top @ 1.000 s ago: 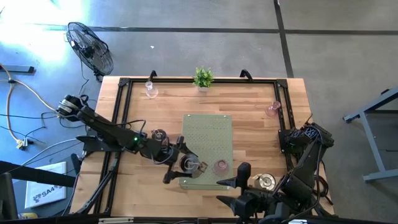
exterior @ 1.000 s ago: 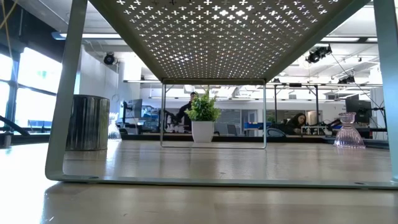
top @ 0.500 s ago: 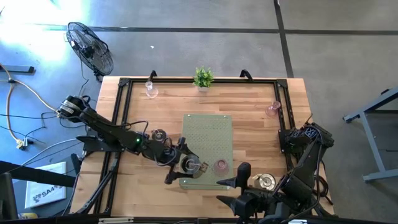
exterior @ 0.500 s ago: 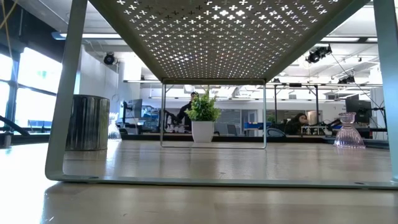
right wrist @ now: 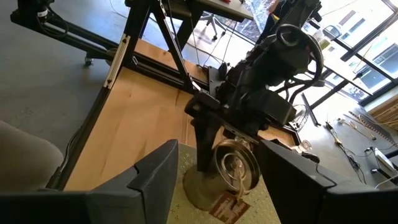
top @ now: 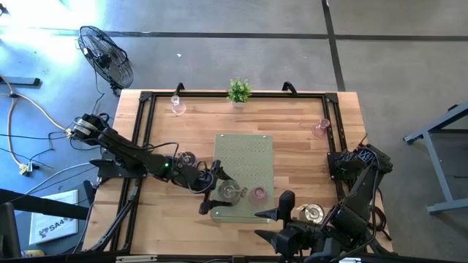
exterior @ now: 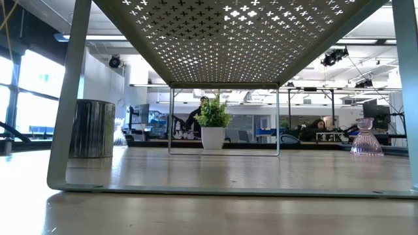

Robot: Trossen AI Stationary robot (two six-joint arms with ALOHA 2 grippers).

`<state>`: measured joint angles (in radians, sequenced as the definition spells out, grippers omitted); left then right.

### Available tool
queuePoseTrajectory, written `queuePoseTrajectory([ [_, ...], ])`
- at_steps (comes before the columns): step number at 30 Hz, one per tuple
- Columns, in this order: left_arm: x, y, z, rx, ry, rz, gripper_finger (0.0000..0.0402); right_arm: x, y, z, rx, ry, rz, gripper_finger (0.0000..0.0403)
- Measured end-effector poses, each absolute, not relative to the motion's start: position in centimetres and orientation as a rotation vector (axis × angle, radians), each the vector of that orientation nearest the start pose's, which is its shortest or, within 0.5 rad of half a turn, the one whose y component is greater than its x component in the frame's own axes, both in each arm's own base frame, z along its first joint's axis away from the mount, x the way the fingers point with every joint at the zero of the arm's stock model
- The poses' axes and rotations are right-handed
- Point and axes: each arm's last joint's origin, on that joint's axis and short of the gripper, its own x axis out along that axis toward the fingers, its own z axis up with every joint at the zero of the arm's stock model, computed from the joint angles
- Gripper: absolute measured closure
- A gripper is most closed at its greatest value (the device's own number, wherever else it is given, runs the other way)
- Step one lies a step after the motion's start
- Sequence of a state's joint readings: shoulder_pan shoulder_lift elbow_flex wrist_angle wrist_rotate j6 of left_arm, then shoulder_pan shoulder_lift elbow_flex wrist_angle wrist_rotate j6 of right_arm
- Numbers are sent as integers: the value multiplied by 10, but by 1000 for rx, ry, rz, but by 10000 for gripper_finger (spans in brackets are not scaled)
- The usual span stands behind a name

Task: Pick & Place candle stick holders
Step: Put the pink scented candle on the shelf aligned with the purple candle holder, then put the transparent candle holder on the shelf

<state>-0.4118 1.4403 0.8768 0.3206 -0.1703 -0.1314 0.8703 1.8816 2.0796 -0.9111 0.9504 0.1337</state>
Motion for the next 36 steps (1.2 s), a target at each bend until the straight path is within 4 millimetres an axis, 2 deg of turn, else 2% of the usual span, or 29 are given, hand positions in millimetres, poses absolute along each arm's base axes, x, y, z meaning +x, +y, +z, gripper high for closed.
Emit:
queuePoseTrajectory([
  [11,294,-126,267,-57,200,-306,14,270,284,404,-417,450,-117,187],
  [25,295,-126,272,-40,146,-308,12,270,284,404,-417,450,-117,187],
  [32,298,-127,284,-9,111,-311,11,270,284,404,-421,451,-117,187],
  [36,295,-126,298,36,102,-314,11,270,284,404,-420,453,-116,187],
])
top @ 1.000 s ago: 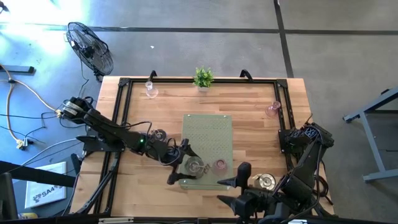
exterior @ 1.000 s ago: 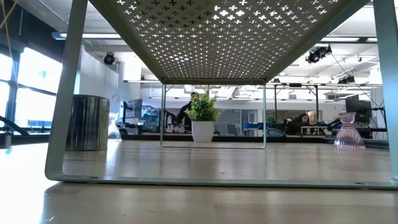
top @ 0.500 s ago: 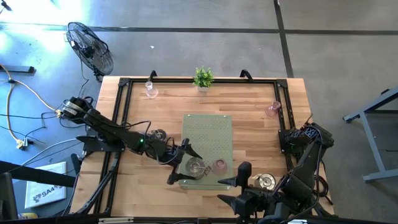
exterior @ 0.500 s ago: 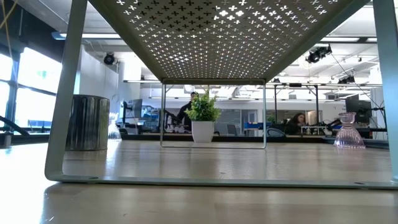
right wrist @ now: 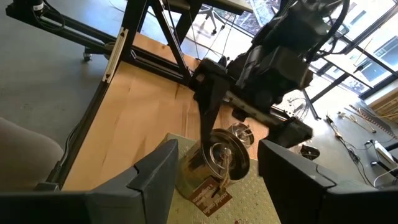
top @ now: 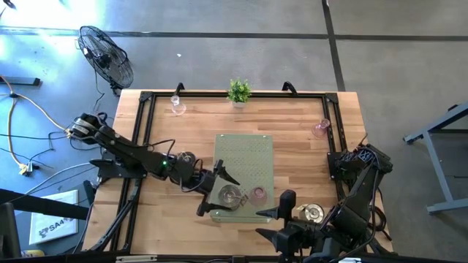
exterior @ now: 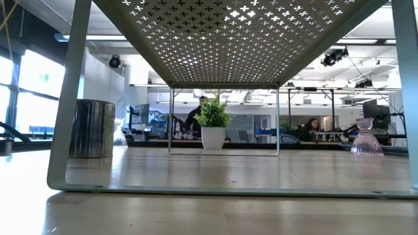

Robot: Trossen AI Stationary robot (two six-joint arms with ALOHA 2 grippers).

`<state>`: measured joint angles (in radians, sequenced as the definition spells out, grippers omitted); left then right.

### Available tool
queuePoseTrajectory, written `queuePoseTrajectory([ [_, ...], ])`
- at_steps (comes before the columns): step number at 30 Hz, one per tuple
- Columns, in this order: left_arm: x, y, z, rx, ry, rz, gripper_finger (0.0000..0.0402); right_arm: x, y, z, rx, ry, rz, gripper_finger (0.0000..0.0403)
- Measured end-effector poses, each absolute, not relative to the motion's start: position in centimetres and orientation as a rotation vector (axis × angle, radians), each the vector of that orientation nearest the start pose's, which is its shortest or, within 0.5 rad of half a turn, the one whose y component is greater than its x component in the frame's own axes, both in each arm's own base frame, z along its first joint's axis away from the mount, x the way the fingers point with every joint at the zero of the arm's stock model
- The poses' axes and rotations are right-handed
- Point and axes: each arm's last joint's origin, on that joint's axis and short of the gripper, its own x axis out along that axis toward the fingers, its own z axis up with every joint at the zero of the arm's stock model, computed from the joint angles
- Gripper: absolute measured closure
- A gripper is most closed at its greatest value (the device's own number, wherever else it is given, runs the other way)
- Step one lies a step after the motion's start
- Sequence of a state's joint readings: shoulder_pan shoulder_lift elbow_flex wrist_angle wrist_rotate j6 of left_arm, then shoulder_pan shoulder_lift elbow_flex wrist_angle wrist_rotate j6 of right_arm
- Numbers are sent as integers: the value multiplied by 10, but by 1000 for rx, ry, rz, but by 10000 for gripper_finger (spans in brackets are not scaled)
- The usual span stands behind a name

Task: Pick & Place candle stick holders
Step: Put the transparent candle holder on the shelf

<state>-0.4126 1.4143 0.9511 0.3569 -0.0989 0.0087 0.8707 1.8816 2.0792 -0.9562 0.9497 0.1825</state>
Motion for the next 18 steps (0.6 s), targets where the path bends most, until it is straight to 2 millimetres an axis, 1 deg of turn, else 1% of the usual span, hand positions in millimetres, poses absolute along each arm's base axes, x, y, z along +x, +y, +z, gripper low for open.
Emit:
queuePoseTrajectory([
  [2,290,-124,307,77,135,-307,11,270,283,403,-423,458,-115,187],
  [5,281,-119,326,101,171,-282,11,269,283,403,-423,458,-113,187],
  [8,268,-113,347,113,210,-269,11,269,283,403,-422,458,-113,187],
  [13,238,-99,378,126,251,-243,11,269,284,403,-422,458,-114,187],
  [15,224,-91,384,155,296,-172,11,269,284,403,-422,459,-114,187],
  [17,209,-80,389,180,328,-50,11,269,284,403,-422,459,-114,187],
  [18,200,-74,387,197,367,22,11,269,284,403,-420,458,-114,187],
])
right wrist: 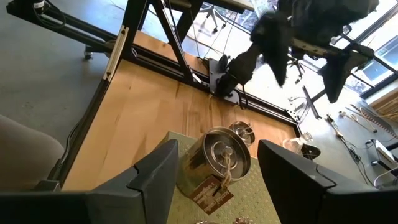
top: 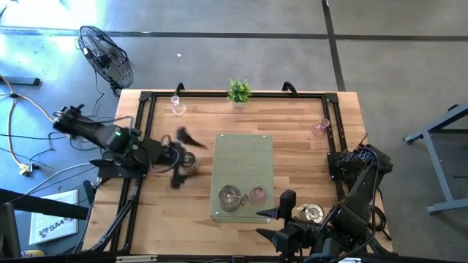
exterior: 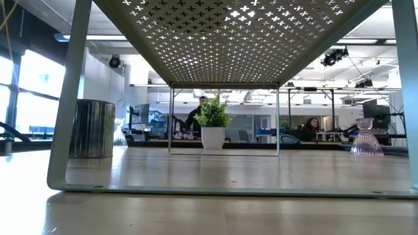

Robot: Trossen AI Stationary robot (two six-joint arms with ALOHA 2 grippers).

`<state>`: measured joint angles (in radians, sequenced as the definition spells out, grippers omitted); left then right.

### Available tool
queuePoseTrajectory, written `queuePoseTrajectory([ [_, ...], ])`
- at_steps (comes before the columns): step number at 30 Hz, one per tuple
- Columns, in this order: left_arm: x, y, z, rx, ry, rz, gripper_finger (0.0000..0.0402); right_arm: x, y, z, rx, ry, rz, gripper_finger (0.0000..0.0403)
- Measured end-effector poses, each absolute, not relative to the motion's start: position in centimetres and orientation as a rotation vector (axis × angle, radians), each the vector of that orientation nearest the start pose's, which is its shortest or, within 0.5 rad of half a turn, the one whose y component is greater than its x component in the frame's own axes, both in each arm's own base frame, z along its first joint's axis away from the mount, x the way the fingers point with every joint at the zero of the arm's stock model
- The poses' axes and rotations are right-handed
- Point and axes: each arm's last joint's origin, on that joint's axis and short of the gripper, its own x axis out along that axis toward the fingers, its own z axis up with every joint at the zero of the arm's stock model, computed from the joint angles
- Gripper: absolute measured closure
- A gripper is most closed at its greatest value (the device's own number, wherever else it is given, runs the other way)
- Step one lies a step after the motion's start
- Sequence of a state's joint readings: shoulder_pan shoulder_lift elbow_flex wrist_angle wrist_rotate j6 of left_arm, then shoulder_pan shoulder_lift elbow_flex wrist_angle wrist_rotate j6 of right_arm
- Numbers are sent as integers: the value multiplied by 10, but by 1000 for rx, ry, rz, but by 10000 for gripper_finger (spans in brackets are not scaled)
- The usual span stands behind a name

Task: Pick & Place candle stick holders
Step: Put the transparent candle holder on the shelf

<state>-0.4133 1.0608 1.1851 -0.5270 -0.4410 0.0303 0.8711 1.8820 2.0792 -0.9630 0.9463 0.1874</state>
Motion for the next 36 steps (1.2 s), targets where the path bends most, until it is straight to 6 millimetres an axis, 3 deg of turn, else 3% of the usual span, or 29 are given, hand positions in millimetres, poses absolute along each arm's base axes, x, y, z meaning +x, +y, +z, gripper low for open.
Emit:
queuePoseTrajectory([
  [7,157,-46,379,106,484,443,11,269,283,403,-409,461,-118,187],
  [12,138,-36,368,129,585,577,11,269,283,402,-411,462,-119,187],
  [18,130,-32,348,106,603,631,11,269,283,402,-410,464,-121,187],
  [22,117,-25,338,52,537,725,11,269,283,402,-411,463,-124,187],
  [27,81,-7,338,-122,375,862,11,269,283,402,-411,464,-123,187],
  [32,40,11,336,-327,241,856,11,269,283,402,-421,464,-123,187],
  [36,20,19,333,-428,172,827,11,269,282,403,-450,458,-136,187],
])
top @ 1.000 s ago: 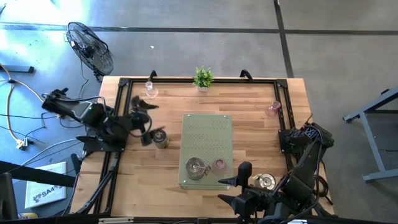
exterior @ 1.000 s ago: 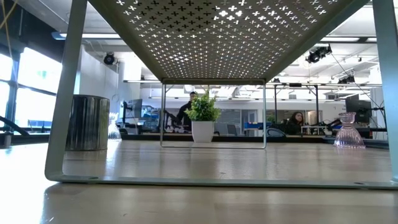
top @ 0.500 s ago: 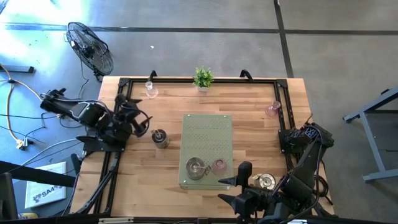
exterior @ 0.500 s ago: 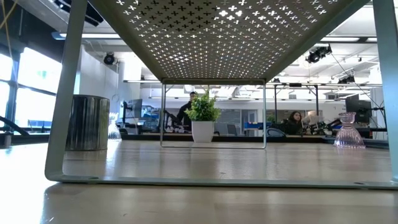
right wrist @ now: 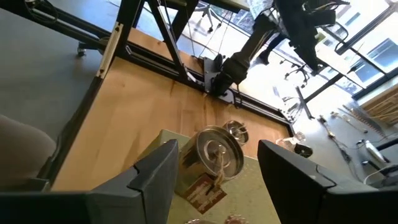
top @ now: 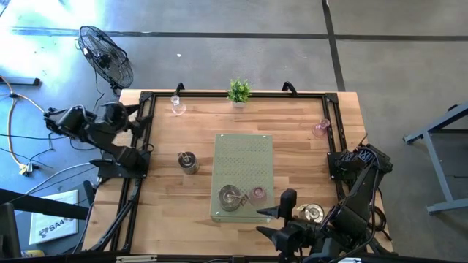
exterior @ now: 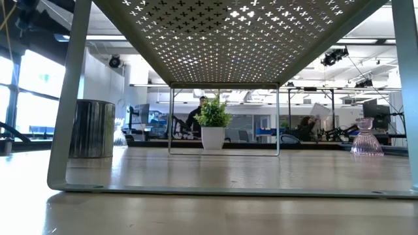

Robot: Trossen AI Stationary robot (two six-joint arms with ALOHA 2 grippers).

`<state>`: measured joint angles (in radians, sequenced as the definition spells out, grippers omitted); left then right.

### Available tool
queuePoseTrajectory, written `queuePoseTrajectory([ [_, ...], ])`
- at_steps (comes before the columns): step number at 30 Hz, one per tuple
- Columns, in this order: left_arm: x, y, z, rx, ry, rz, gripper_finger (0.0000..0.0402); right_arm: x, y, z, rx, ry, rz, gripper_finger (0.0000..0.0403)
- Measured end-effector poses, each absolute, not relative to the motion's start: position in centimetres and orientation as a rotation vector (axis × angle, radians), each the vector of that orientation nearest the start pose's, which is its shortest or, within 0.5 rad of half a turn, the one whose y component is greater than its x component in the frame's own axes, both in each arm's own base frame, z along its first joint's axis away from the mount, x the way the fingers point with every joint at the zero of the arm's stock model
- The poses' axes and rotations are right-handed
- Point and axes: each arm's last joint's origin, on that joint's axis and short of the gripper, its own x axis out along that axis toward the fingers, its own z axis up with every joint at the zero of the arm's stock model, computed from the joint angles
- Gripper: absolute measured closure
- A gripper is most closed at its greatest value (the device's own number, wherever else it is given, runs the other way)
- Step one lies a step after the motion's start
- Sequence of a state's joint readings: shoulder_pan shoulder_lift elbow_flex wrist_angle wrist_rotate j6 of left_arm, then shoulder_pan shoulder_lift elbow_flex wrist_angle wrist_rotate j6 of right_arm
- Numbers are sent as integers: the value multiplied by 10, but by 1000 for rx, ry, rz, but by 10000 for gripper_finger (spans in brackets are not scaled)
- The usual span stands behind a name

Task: Pick & Place candle stick holders
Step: Put the transparent candle holder on the shelf

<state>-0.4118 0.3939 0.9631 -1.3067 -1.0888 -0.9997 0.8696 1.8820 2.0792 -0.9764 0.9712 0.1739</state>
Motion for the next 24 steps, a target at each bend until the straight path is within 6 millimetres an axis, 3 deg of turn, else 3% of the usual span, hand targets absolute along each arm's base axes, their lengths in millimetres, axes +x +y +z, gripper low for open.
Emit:
queuePoseTrajectory([
  [10,18,21,325,-416,150,851,11,280,271,404,-496,453,-200,187],
  [14,14,21,323,-523,163,802,11,287,264,403,-480,475,-184,187],
  [24,40,9,291,-518,228,753,11,294,257,402,-548,502,-156,187],
])
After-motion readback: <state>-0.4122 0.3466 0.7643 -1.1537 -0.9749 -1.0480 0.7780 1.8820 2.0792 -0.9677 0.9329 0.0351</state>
